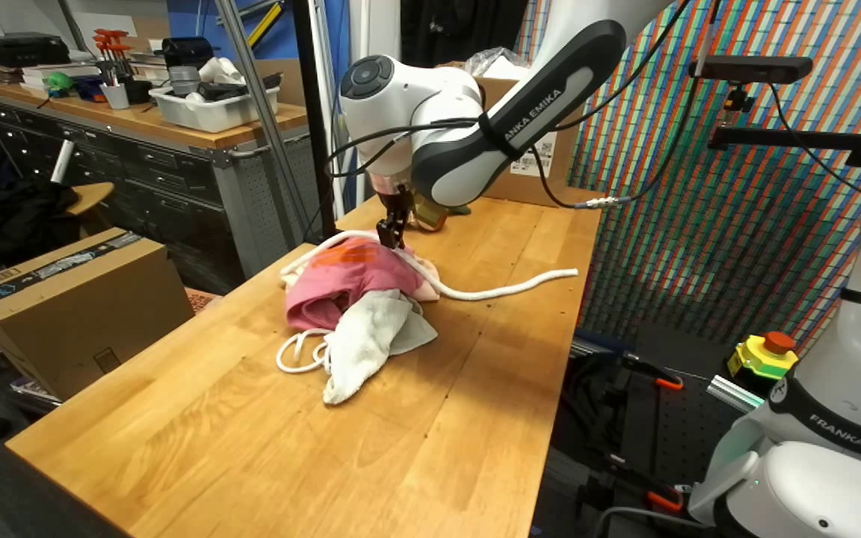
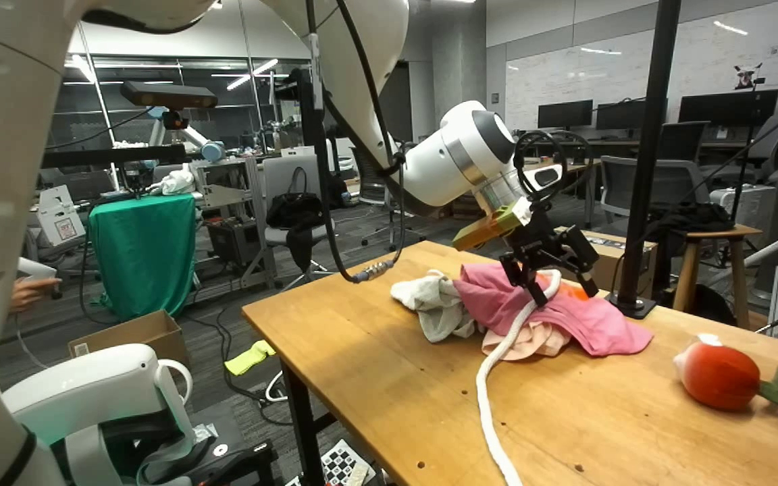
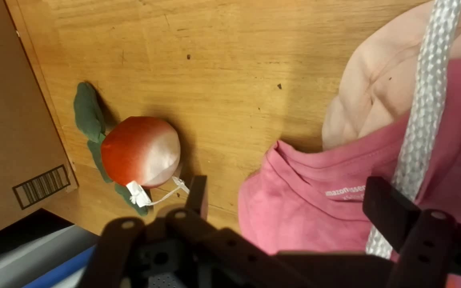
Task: Put all the items on the table separately
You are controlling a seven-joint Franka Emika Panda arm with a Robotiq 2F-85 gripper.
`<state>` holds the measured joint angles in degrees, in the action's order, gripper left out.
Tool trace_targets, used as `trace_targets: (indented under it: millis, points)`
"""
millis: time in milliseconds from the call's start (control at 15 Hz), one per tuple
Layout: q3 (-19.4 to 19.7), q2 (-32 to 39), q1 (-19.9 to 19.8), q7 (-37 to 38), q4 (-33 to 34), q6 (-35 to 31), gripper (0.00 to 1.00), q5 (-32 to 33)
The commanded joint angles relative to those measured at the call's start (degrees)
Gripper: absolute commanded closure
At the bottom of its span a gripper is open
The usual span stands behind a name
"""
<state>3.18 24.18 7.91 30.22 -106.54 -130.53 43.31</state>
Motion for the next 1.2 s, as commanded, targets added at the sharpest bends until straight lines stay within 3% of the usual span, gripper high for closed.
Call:
trace_targets:
  millis: [0,1133]
  points:
    - [-0.47,-1.43,0.60,-1.35,0.61,0.76,0.00,-1.49]
    - [-1.24,-0.54,0.47,-2.00,0.95,0.19,0.00,-1.80]
